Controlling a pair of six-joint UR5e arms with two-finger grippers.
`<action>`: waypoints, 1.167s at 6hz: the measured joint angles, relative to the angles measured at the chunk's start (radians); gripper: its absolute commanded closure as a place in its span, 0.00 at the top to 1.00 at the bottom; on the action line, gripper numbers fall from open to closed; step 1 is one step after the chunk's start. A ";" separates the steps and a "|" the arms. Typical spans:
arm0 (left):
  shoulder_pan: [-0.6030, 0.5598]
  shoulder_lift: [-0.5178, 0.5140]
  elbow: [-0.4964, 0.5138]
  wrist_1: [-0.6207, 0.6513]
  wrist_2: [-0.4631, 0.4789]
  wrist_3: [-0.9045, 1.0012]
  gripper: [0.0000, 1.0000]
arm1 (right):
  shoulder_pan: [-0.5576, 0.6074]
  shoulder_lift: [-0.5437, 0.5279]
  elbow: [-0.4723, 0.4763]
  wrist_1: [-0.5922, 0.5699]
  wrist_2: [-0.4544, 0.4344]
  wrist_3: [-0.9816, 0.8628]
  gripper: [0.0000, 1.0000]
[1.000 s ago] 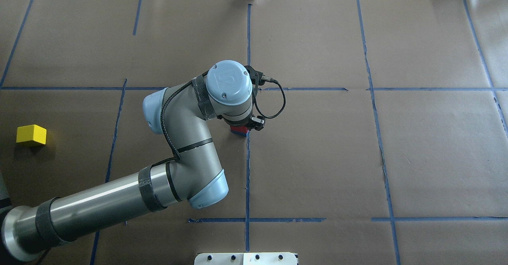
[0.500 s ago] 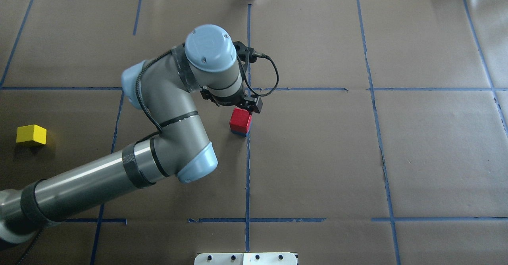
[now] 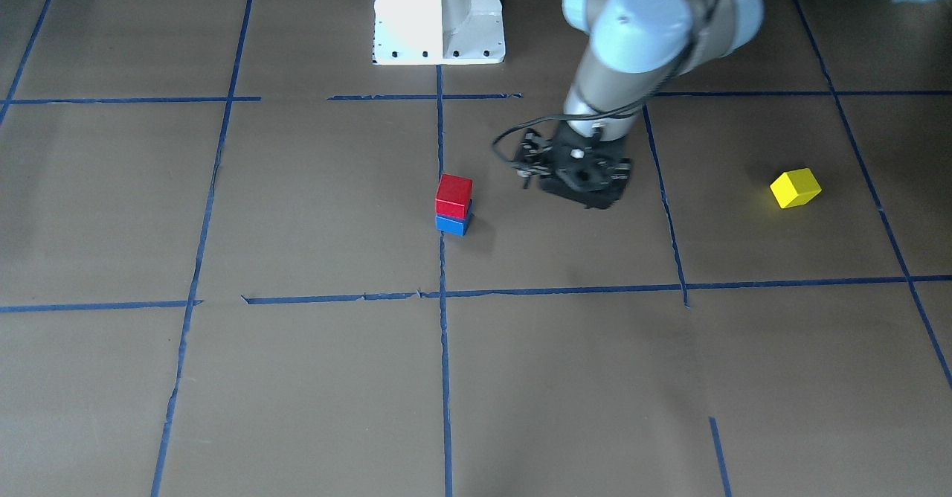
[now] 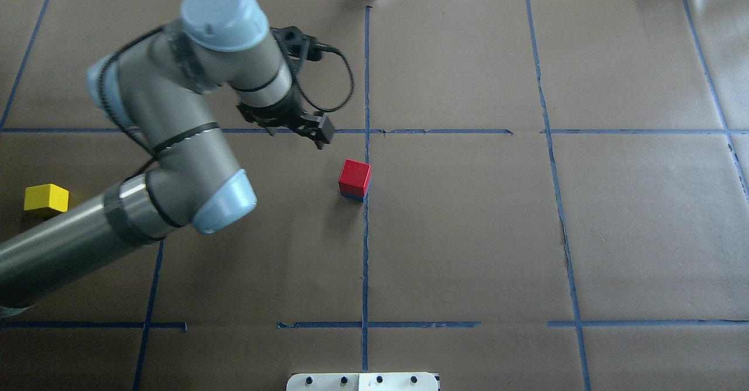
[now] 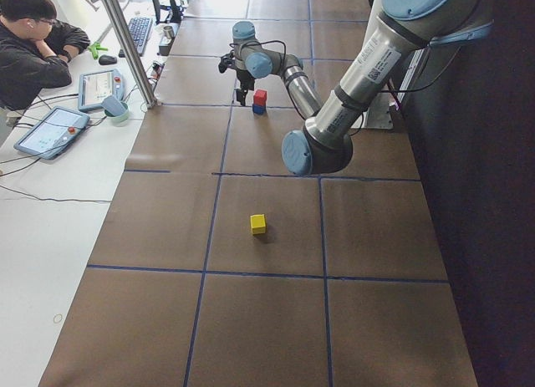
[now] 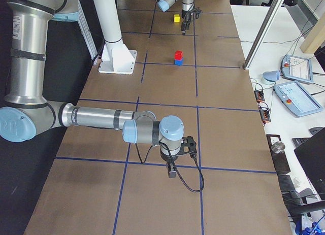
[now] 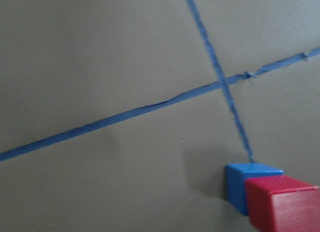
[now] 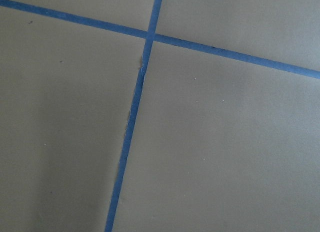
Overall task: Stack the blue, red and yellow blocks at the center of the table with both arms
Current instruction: 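Open the left gripper and lift away from the stack, then reach the left gripper down and grasp the yellow block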
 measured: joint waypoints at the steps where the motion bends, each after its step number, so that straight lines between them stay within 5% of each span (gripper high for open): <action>1: -0.080 0.153 -0.079 -0.001 -0.037 0.049 1.00 | 0.000 0.000 0.000 0.000 0.000 0.001 1.00; 4: -0.223 0.556 -0.154 -0.136 -0.071 -0.004 1.00 | 0.000 0.000 0.001 0.000 0.000 0.001 1.00; 7: -0.232 0.702 0.008 -0.557 -0.068 -0.232 1.00 | 0.000 0.000 0.001 0.011 0.000 0.002 1.00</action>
